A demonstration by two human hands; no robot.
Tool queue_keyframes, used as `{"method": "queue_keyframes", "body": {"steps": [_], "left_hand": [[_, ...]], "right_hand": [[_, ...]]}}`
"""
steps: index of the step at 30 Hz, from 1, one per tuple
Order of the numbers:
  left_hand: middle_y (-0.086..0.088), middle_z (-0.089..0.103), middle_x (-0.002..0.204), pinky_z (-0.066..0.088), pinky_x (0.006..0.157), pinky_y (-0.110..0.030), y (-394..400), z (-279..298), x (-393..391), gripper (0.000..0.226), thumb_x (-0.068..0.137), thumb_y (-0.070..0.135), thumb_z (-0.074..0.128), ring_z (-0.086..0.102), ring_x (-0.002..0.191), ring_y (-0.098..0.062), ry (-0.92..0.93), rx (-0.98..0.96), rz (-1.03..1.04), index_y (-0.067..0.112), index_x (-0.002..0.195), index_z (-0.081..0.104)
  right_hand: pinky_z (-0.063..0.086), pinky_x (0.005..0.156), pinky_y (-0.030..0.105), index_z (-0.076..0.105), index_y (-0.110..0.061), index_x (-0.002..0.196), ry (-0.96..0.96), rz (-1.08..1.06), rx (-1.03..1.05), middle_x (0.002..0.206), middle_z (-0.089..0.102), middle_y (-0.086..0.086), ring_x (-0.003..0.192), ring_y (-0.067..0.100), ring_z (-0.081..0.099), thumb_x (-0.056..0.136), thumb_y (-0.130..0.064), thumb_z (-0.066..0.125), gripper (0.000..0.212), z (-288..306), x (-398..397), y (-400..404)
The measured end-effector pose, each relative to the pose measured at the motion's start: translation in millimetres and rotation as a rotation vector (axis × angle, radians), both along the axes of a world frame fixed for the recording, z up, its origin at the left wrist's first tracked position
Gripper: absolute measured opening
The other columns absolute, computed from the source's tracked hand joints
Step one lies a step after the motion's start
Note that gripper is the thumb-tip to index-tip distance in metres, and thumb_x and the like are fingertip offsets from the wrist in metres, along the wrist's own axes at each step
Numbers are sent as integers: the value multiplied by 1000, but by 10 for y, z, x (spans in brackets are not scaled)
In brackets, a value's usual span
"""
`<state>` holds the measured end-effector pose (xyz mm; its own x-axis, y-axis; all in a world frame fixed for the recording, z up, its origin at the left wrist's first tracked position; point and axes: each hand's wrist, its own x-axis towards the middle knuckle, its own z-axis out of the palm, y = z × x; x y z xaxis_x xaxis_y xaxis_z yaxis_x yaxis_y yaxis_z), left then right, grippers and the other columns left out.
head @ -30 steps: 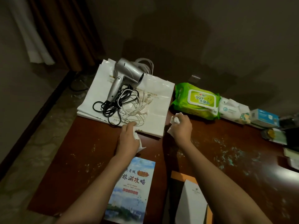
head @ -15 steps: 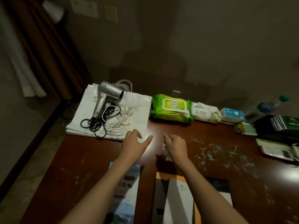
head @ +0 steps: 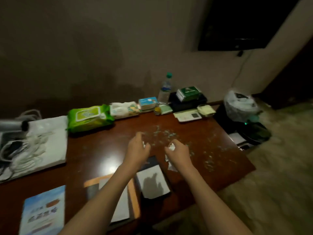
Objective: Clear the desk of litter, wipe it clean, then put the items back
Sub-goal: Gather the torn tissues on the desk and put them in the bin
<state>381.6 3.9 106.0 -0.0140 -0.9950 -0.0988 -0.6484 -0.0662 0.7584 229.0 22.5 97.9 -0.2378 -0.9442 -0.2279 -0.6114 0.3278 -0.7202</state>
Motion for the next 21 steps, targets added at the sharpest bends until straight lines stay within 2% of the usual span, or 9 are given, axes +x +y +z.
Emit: {"method": "queue_keyframes", "body": {"steps": [2,5,6,8,12,15,18,21], "left_hand": [[-15,60,103,34,68,-27,62,27,-536,37,92,14,53,54,88,-23,16,-18,-82,10,128,45],[-10,55,116,36,73,-27,168,38,-1287,39,93,12,52,48,95,-15,41,-38,-190,12,131,44],[-8,51,123,36,76,-25,210,59,-1498,39,93,12,52,46,98,-13,50,-46,-223,14,131,44],[-7,45,129,36,78,-25,274,107,-1905,38,94,11,51,42,100,-12,67,-62,-287,16,131,44],[-8,42,130,42,80,-28,257,207,-2459,44,93,12,53,45,103,-17,91,-87,-340,16,135,40],[-7,46,129,46,79,-26,150,216,-2876,44,92,13,55,48,110,-20,96,-93,-385,15,134,42],[-5,50,119,45,59,-17,10,124,-3268,34,91,13,56,54,97,-15,122,-75,-415,15,124,47],[-2,52,109,50,64,-23,-194,-12,-3698,20,90,14,58,55,93,-15,111,-46,-429,19,108,51]], "right_hand": [[38,47,22,49,-12,78,11,-82,-27,72,53,3,61,13,51,90,-17,55,14,62,-486,167],[52,61,38,51,-10,85,-52,-214,-61,86,58,11,76,27,60,87,-10,55,4,191,-1141,387],[52,61,38,52,-9,86,-58,-249,-65,90,58,11,80,29,60,85,-8,56,5,235,-1325,452],[45,58,28,50,-14,83,-52,-304,-87,93,55,7,82,25,56,82,-5,58,12,291,-1693,557],[30,51,18,42,-23,70,-37,-401,-142,82,48,-2,77,17,49,78,-4,61,28,298,-2207,680],[30,53,17,49,-16,81,-8,-448,-143,88,50,0,79,16,49,81,-8,61,14,229,-2576,707],[28,51,17,47,-17,80,-9,-492,-130,89,49,0,74,12,45,81,-7,61,17,147,-2925,656],[30,52,16,49,-13,83,-1,-525,-137,93,52,6,78,16,48,83,-7,59,11,71,-3332,472]]}}
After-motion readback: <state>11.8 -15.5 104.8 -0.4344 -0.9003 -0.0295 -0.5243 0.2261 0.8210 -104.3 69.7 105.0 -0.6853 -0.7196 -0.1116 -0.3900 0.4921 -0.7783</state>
